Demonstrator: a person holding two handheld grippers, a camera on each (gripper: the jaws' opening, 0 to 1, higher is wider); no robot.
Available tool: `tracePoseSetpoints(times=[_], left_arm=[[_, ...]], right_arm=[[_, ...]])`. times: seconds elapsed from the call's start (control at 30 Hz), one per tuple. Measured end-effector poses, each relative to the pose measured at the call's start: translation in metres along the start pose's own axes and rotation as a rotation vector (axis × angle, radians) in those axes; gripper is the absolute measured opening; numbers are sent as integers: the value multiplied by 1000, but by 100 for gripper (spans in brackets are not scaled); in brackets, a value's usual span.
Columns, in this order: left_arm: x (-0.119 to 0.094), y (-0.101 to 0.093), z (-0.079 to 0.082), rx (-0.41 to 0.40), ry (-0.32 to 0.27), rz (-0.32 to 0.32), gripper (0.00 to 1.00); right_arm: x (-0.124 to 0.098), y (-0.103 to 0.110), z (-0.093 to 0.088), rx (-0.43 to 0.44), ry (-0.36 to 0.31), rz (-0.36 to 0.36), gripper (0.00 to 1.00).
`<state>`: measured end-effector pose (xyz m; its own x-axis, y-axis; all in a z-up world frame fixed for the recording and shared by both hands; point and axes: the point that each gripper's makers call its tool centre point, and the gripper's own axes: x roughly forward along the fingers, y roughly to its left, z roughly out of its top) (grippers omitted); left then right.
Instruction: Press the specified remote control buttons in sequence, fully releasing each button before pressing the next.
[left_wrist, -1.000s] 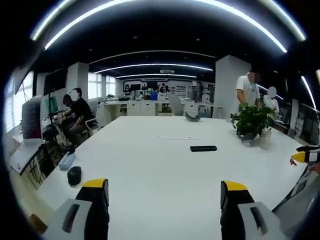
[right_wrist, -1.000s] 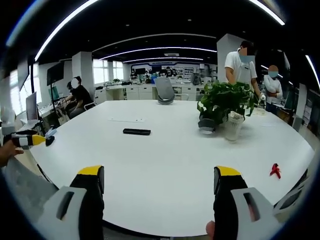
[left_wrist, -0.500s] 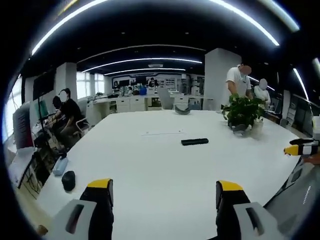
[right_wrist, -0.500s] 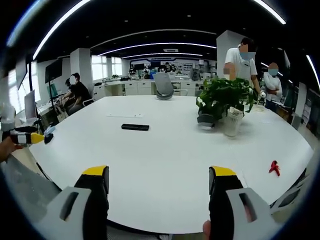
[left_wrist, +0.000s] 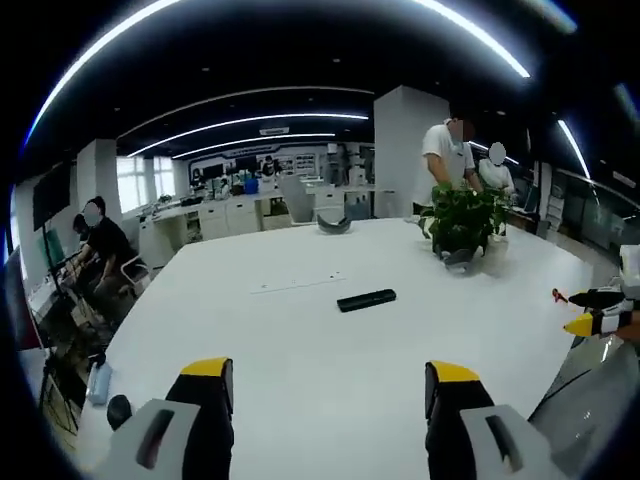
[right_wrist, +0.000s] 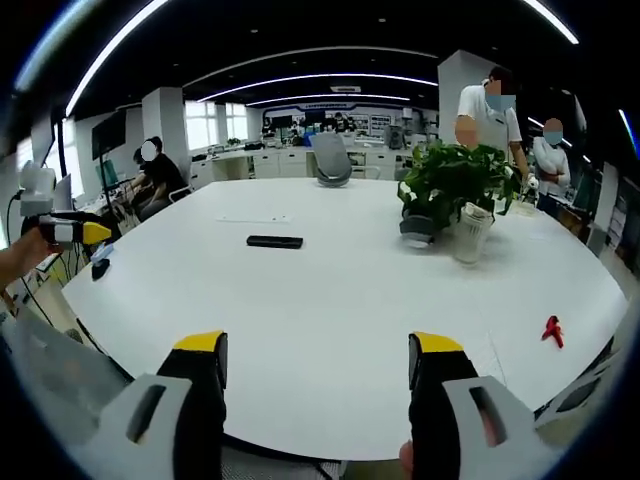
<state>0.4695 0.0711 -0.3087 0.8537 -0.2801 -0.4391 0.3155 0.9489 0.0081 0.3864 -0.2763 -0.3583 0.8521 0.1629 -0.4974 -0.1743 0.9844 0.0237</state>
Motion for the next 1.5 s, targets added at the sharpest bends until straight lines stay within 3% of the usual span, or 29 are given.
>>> tracePoseSetpoints(times=[0.1,0.27,0.67,0.9,1.13,1.5], left_arm=[[14,1,17,15,-14,-23,80],[37,1,29,46,13,-52,75],[89,-28,62,184,74,-192,64],[131,-39,79,247,104,-266,58],[180,-36,74,372,171,-296,55],[245,-36,70,425,255,-370,51]], right_arm=[[1,-1,-3,9,18,-1,74],[2,-4,-5,31,24,-13,72],[4,-2,-10,36,54,-7,69],[6,-6,-14,46,73,-17,68],[9,-9,-19,48,98,-25,67],[11,-11,-24,41,131,-47,66]])
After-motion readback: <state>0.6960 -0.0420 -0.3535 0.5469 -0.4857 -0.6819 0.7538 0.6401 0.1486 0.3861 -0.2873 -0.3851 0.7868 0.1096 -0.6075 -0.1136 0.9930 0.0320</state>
